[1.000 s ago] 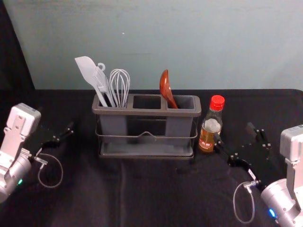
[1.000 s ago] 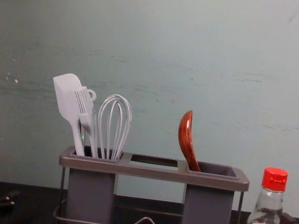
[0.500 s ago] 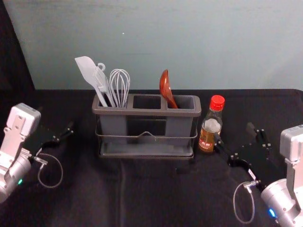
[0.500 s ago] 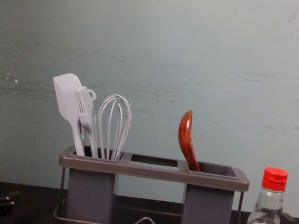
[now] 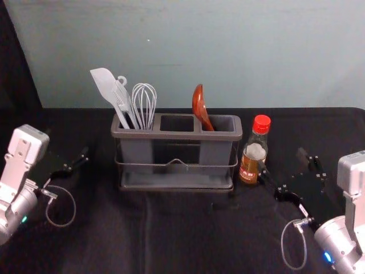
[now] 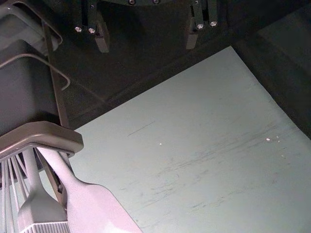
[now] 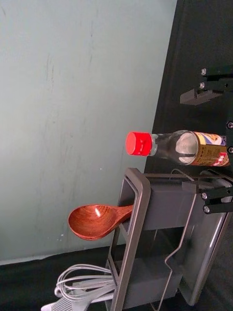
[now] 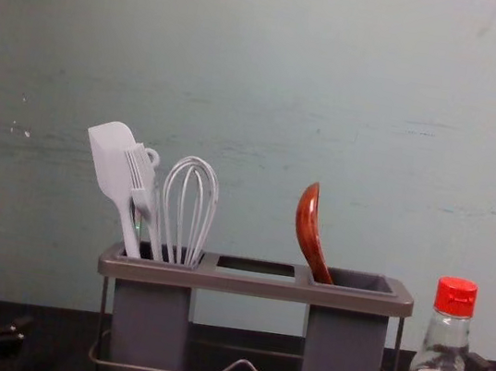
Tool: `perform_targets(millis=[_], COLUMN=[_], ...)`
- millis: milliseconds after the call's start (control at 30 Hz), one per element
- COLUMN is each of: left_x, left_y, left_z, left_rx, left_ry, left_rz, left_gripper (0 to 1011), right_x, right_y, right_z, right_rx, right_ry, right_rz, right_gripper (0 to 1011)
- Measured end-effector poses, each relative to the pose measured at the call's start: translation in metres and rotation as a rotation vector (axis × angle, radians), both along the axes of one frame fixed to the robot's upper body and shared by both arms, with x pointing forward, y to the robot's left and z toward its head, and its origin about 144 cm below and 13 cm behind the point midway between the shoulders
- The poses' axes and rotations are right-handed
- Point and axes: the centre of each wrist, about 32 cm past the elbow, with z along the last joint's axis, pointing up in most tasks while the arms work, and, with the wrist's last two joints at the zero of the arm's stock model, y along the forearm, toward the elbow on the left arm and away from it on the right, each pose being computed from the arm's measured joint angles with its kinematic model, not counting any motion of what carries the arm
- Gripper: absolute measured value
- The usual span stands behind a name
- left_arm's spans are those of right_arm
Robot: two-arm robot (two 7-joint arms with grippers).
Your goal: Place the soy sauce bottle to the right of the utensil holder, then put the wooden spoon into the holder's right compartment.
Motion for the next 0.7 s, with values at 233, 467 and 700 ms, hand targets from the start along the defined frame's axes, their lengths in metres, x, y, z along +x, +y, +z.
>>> perform_targets(millis=[233,467,700], left_x=[0.0,0.0,0.0], left_y=[0.0,0.0,0.0], left_z=[0.0,0.0,0.0], left_rx=[0.0,0.0,0.0], left_ry=[0.0,0.0,0.0], left_rz=[0.0,0.0,0.0], left_gripper=[1011,1012,1011], right_x=[0.0,0.0,0.0], right_y=[0.0,0.0,0.0], right_z=[0.0,0.0,0.0], right_rx=[0.0,0.0,0.0], right_ry=[0.0,0.0,0.0], right_rz=[0.0,0.0,0.0], right_gripper=[1004,1004,1004])
